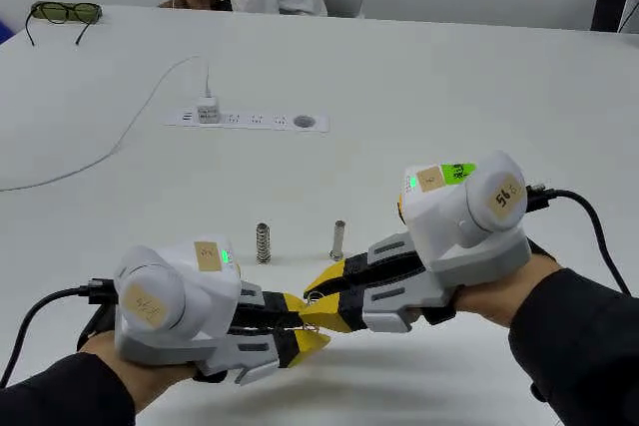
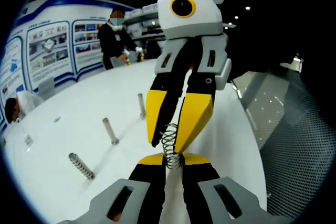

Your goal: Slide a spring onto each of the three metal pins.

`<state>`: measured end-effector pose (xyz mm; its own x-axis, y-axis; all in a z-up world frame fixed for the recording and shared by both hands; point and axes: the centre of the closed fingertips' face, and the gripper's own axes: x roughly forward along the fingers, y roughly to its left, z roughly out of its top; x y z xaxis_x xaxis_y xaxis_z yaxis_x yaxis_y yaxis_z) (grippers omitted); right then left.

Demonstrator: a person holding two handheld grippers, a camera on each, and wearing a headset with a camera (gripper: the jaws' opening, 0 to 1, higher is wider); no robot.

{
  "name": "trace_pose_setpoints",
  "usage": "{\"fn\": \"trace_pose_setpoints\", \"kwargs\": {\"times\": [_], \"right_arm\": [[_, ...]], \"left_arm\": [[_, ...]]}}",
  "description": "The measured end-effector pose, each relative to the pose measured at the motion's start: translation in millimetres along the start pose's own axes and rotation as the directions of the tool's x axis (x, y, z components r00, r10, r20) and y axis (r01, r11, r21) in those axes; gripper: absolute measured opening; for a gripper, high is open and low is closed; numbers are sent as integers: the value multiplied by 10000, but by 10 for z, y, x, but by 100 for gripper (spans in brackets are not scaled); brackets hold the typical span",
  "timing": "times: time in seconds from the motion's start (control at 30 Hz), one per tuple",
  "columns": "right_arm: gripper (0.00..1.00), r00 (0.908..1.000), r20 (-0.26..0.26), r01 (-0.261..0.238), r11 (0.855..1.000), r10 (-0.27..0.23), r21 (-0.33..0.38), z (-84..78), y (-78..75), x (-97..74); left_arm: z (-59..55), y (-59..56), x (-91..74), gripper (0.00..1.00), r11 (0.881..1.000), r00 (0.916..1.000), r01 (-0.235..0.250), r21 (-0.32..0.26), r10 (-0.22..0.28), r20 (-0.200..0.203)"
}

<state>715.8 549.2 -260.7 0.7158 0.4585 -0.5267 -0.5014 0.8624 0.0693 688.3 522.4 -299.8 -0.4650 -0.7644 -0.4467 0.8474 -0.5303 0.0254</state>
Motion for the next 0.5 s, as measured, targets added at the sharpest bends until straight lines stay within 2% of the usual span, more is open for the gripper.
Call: {"fn": "trace_pose_setpoints", "kwargs": {"times": [0.4, 0.5], "right_arm": [[12, 9996, 75, 264, 9996, -265, 72, 31, -74, -24], [12, 9993, 107, 348, 9993, -350, 113, 43, -107, -33]], "left_arm": [[37, 56, 2, 12, 9997, 9996, -214, -107, 216, 199], [31, 81, -14, 17, 9992, 9992, -341, -201, 345, 205]]}}
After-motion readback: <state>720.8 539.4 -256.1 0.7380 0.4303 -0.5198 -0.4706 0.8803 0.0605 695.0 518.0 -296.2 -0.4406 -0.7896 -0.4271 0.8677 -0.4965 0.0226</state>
